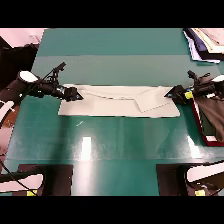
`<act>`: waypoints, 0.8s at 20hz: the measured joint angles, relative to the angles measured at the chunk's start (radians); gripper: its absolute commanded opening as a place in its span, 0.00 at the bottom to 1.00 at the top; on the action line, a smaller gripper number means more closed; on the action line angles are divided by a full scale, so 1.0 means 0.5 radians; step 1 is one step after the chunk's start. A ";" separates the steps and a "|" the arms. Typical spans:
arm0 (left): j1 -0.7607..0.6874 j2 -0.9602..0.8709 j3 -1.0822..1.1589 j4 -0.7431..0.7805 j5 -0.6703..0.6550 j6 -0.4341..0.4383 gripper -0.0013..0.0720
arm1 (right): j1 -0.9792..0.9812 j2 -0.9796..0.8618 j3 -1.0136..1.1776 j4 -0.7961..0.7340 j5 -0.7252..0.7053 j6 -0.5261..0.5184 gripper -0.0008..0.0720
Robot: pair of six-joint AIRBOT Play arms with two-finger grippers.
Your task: Fold the shirts.
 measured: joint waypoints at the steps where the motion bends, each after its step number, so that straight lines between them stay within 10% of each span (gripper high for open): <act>1: -0.001 0.000 0.000 -0.001 0.001 -0.001 0.05 | 0.030 -0.005 -0.001 -0.012 -0.011 -0.001 0.45; 3: -0.003 0.000 0.000 -0.001 0.002 -0.007 0.05 | 0.078 -0.008 -0.001 -0.045 -0.049 -0.016 0.03; 16: -0.513 -0.248 0.359 0.243 0.341 -0.272 0.05 | 0.197 0.230 0.243 0.198 0.027 -0.095 0.03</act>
